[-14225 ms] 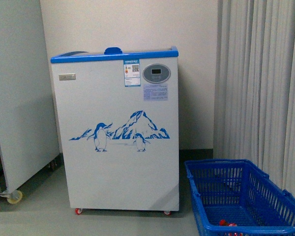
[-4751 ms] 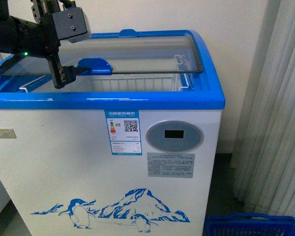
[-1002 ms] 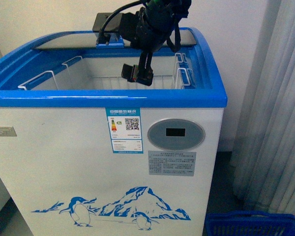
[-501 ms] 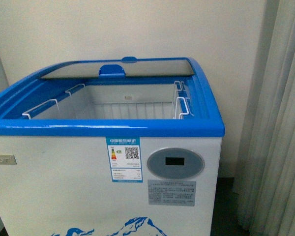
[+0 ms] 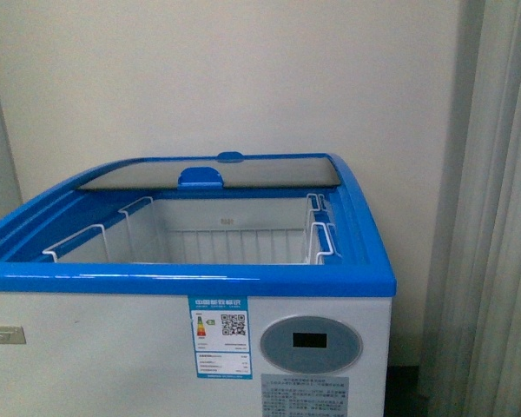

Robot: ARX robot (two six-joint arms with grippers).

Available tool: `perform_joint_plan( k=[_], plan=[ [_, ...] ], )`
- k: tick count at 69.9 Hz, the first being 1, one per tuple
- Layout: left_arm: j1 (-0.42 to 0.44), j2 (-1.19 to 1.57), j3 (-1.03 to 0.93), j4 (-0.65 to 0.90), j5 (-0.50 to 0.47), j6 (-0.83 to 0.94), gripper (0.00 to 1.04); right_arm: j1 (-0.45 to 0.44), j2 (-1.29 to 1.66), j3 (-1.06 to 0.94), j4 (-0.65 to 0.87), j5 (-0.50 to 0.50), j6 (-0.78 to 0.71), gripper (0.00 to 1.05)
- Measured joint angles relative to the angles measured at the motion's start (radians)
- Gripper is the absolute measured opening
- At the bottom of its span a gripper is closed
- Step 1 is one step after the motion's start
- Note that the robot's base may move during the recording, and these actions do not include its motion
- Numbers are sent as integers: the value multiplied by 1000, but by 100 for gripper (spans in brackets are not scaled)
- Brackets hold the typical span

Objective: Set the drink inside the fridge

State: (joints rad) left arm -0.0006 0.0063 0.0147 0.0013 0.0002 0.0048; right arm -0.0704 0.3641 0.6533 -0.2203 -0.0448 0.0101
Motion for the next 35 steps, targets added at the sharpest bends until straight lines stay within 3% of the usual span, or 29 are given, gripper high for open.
perform_joint_plan(
  k=[6, 21, 35],
  plan=[
    [0, 0, 0, 0, 0, 0, 3, 56, -34, -138, 51, 34, -3, 42],
    [0, 0, 0, -1, 0, 0, 3, 68, -126, -323, 122, 42, -4, 4],
    [0, -1, 0, -1, 0, 0, 3, 68, -212, -466, 174, 42, -6, 3]
  ],
)
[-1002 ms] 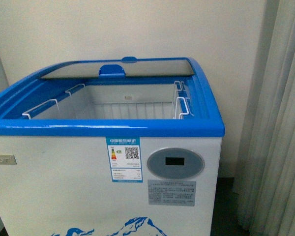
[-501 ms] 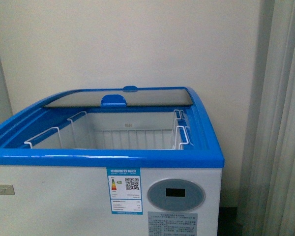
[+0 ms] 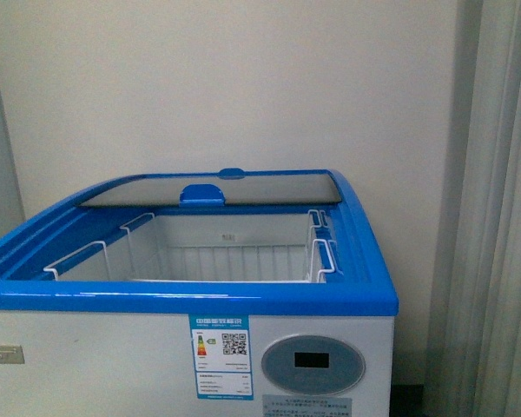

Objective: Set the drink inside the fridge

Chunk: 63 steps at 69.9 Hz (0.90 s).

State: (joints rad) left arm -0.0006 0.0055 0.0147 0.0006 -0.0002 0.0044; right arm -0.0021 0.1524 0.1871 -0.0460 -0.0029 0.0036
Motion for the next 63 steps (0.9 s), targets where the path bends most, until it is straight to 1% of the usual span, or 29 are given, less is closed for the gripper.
perform_joint_plan(
  k=[21, 63],
  plan=[
    [0, 0, 0, 0, 0, 0, 3, 0, -59, -83, 26, 0, 0, 3],
    [0, 0, 0, 0, 0, 0, 3, 0, -144, -171, 43, 2, 0, 3]
  ],
)
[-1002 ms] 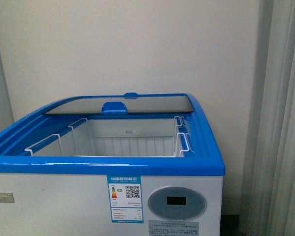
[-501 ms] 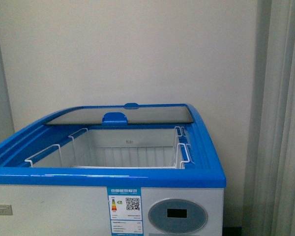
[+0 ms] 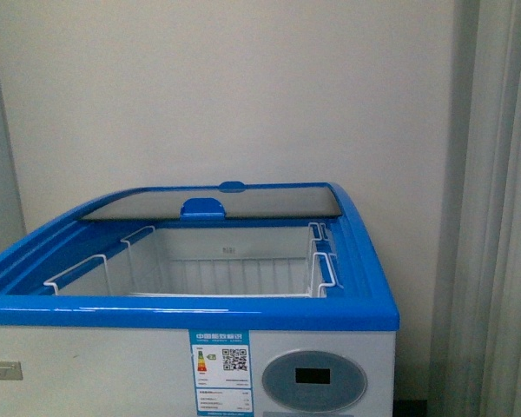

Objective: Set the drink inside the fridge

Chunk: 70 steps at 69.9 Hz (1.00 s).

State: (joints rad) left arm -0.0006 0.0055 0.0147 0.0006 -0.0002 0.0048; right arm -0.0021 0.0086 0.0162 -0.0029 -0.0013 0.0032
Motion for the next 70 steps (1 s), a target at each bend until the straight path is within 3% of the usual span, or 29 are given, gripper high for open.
perform_joint_plan(
  k=[12, 20, 24, 47, 70],
  plan=[
    [0, 0, 0, 0, 0, -1, 3, 0, -2, 0, 0, -2, -1, 5],
    [0, 0, 0, 0, 0, -2, 23, 0, -3, 0, 0, -2, 0, 26],
    [0, 0, 0, 0, 0, -2, 39, 0, -3, 0, 0, -2, 0, 41],
    [0, 0, 0, 0, 0, -2, 97, 0, -3, 0, 0, -2, 0, 97],
    [0, 0, 0, 0, 0, -2, 97, 0, -3, 0, 0, -2, 0, 97]
  ],
)
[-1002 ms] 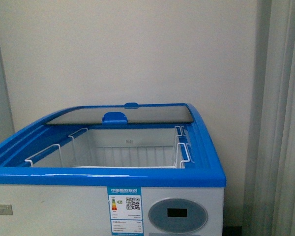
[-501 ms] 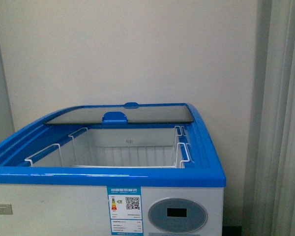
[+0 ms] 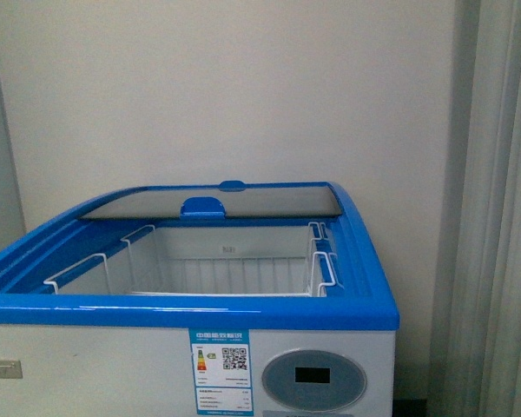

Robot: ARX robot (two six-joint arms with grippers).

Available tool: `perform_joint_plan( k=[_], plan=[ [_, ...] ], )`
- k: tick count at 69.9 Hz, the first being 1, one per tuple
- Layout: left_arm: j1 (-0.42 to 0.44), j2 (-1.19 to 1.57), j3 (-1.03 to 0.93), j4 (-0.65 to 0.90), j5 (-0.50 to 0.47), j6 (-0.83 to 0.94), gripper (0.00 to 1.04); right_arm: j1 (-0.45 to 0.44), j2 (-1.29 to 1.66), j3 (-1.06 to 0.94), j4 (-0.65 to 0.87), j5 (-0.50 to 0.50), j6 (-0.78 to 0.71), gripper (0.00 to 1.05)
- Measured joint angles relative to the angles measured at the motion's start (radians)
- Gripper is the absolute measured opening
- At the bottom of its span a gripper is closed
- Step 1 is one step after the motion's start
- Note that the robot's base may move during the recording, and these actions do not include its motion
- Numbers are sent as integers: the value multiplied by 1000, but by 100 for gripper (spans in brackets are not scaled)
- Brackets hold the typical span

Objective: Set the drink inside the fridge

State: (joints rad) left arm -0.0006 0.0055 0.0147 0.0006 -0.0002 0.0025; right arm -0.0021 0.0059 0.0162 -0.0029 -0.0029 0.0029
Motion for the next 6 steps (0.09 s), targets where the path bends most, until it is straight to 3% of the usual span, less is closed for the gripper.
perform_joint_plan(
  k=[6],
  plan=[
    [0, 0, 0, 0, 0, 0, 97, 0, 0, 0, 0, 0, 0, 97]
  ],
)
